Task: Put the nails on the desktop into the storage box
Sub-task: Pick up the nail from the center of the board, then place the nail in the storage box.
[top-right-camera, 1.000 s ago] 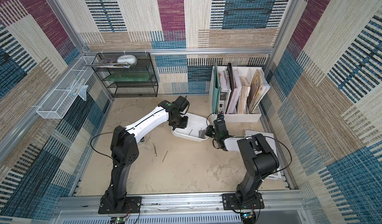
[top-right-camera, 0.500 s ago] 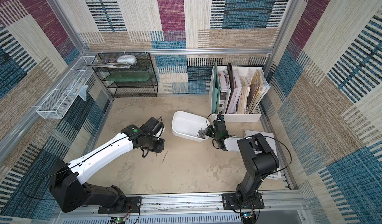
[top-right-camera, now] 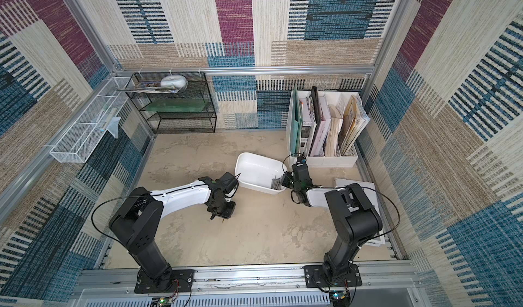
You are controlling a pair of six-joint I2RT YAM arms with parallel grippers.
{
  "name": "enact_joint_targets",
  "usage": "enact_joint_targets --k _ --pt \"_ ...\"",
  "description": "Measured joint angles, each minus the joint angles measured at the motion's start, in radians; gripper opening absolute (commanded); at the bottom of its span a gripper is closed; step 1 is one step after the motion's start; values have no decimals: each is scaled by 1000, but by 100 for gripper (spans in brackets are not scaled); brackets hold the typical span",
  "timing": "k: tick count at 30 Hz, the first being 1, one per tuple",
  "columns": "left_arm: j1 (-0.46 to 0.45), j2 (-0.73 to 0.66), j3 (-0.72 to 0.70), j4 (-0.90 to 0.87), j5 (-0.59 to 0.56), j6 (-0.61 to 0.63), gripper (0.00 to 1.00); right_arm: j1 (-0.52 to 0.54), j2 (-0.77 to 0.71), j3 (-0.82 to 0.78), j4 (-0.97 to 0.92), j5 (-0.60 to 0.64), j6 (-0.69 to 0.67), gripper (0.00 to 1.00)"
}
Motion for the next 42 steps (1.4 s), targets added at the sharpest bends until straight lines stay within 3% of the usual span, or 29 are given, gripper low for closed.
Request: enact_joint_targets --k 3,4,13,19,23,26,30,37,42 --pt "-2 34 24 -36 -34 -14 4 0 0 0 1 0 -1 0" --pt "-1 44 30 -50 -44 -17 0 0 0 -1 1 0 -2 0" --pt "-9 -2 14 -48 -66 -19 0 13 -55 -61 6 31 18 0" --pt "-21 -188 31 -121 -61 -44 0 51 -82 -82 10 97 45 0" --pt "-24 -305 140 -217 -57 -64 0 66 -83 -81 3 135 63 0" --pt "-27 -313 305 -273 -31 -70 0 76 -82 -77 -2 158 75 0" --pt "-32 -178 560 -330 23 -70 0 84 -72 -71 -1 174 87 0" --pt "-46 240 1094 -412 110 -57 0 91 -63 -65 0 187 101 0" --pt "-45 403 1202 -471 123 -50 0 93 -62 -65 2 188 104 0"
